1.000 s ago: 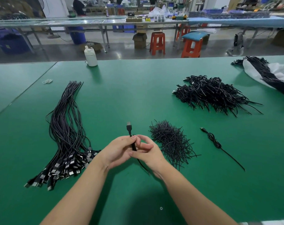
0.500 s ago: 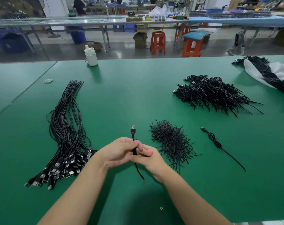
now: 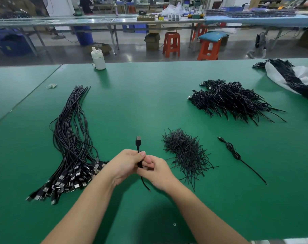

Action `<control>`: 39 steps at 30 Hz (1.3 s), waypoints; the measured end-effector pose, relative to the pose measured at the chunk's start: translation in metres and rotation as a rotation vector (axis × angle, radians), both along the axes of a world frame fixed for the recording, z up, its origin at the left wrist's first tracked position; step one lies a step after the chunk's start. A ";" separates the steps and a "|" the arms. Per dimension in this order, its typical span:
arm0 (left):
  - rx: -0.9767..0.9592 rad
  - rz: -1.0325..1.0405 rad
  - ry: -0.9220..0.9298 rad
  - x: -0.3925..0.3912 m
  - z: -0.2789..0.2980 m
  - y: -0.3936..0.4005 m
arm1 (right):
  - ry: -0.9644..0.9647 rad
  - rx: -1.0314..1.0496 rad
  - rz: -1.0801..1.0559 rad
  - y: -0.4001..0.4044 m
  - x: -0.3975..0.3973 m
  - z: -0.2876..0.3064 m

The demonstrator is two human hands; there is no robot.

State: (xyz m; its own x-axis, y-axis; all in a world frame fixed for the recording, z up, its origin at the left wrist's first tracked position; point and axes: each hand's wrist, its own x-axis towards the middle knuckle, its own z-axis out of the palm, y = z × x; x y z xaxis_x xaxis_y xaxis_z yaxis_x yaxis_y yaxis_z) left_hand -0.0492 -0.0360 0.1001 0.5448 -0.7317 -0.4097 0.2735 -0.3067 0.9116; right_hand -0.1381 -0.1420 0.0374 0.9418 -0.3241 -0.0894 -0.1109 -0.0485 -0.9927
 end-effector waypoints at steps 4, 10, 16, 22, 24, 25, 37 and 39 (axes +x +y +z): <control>0.016 0.006 -0.066 0.000 0.003 0.001 | 0.018 -0.033 0.009 0.000 0.004 0.001; 0.008 -0.034 0.150 0.012 0.002 0.007 | 0.082 -0.345 0.073 -0.006 0.003 0.004; 0.068 0.100 -0.070 0.004 -0.009 -0.006 | 0.053 -0.575 0.156 -0.011 0.008 0.014; 0.010 0.234 -0.019 -0.003 -0.011 -0.015 | 0.119 -0.639 0.125 -0.017 0.008 0.015; 0.014 0.257 -0.003 -0.006 -0.012 -0.017 | 0.162 -0.658 0.130 -0.019 0.008 0.013; 0.021 0.270 -0.019 -0.008 -0.013 -0.019 | 0.171 -0.642 0.133 -0.019 0.008 0.013; -0.031 0.375 0.011 -0.006 -0.032 -0.025 | 0.218 -0.807 0.061 -0.022 0.000 0.010; -0.029 0.397 -0.037 -0.005 -0.036 -0.024 | 0.215 -0.825 0.064 -0.021 0.000 0.010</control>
State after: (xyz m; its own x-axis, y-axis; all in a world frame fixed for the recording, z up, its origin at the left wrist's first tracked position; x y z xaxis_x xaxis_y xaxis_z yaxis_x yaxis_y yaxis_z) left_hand -0.0540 -0.0599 0.0645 0.8016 -0.4722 -0.3668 0.3325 -0.1578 0.9298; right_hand -0.1381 -0.1632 0.0477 0.9500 -0.3110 -0.0266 -0.2652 -0.7592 -0.5944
